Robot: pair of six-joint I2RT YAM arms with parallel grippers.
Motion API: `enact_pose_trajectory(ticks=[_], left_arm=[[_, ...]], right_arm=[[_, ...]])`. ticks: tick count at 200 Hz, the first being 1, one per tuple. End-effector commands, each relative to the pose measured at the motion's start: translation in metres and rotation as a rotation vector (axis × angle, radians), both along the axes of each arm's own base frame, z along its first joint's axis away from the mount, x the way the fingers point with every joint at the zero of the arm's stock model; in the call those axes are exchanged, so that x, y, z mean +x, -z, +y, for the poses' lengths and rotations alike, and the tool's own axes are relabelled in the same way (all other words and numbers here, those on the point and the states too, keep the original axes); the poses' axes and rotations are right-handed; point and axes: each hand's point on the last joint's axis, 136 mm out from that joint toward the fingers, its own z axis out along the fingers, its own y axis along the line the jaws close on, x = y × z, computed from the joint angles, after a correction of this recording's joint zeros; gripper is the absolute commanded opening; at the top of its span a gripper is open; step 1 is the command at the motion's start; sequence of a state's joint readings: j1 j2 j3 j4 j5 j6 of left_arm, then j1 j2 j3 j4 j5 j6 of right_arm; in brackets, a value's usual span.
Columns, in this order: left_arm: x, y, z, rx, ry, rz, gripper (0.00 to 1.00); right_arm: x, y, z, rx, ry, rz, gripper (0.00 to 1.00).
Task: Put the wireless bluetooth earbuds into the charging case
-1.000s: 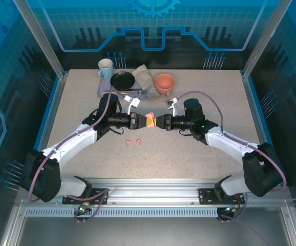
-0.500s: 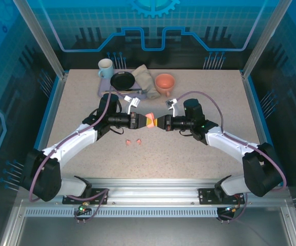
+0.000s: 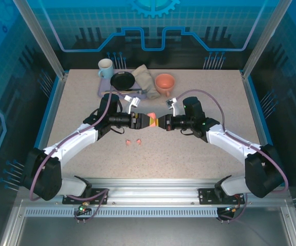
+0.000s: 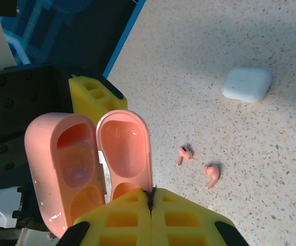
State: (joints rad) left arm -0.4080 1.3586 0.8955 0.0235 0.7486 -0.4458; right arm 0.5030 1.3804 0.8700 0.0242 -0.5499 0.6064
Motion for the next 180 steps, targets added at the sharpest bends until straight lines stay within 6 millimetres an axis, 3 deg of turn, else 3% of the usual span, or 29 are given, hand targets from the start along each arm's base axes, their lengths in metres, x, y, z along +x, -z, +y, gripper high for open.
enact_pose_trajectory(ticks=[1,21,56,102,143,180], left_arm=[[0.006,-0.018,0.008,0.016,-0.021,-0.052,0.9],[0.009,-0.023,0.017,0.056,-0.006,-0.059,0.97],[0.006,-0.027,0.018,0.109,0.132,-0.015,0.98],[-0.008,-0.031,0.012,0.12,0.317,0.071,0.83],[-0.007,-0.016,0.012,0.146,0.351,0.123,0.72],[-0.003,0.003,0.011,0.156,0.366,0.184,0.7]], right_arm=[[0.002,-0.014,-0.007,-0.061,-0.022,-0.07,0.0],[-0.001,-0.013,-0.012,-0.16,-0.085,-0.122,0.0],[-0.003,-0.012,-0.017,-0.306,-0.214,-0.2,0.0],[0.002,-0.009,-0.012,-0.4,-0.322,-0.244,0.0],[0.002,0.002,-0.007,-0.438,-0.372,-0.245,0.0],[0.002,0.007,-0.001,-0.461,-0.395,-0.258,0.0]])
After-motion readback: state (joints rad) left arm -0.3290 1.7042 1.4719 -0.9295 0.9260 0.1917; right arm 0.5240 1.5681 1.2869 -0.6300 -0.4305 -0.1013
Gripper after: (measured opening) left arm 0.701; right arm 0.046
